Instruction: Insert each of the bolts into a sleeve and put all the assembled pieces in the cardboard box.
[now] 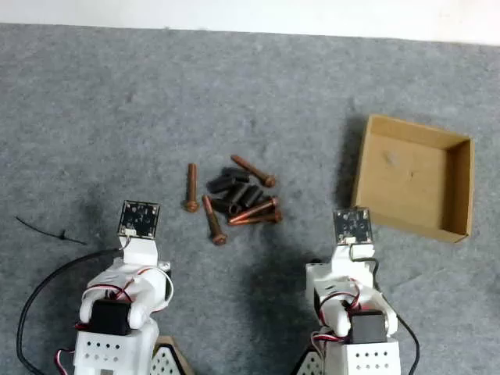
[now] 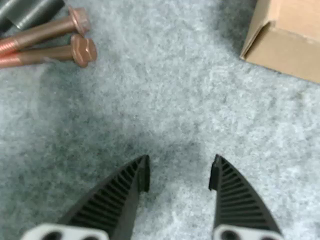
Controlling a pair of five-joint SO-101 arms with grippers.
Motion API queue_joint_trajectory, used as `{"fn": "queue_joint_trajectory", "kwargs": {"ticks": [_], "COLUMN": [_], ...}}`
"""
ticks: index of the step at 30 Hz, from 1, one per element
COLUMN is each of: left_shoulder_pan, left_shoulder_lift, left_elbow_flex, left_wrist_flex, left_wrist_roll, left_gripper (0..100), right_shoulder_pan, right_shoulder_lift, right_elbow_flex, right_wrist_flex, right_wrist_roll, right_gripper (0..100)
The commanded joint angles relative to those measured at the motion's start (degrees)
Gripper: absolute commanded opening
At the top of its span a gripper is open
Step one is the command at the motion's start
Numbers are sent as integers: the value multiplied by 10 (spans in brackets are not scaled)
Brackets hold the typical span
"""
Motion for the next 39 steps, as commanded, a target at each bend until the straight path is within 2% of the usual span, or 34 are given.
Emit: {"fn": "queue_joint_trajectory", "kwargs": {"ticks": [1,35,39], "left_shoulder_pan": [6,6,6], "left_shoulder_lift": [-5,-5,-5], "left_elbow_flex": [11,11,11], "left_wrist_flex": [2,2,2], "left_wrist_roll": [-4,-4,-4], "left_gripper": [6,6,6], "right_shoulder_pan": [6,6,-21], "right_shoulder_lift": [-7,-7,-7], "right_elbow_flex": [86,86,86], "right_wrist_flex": [0,0,0], "right_wrist_roll": [-1,-1,-4], "right_gripper": [182,182,182]}}
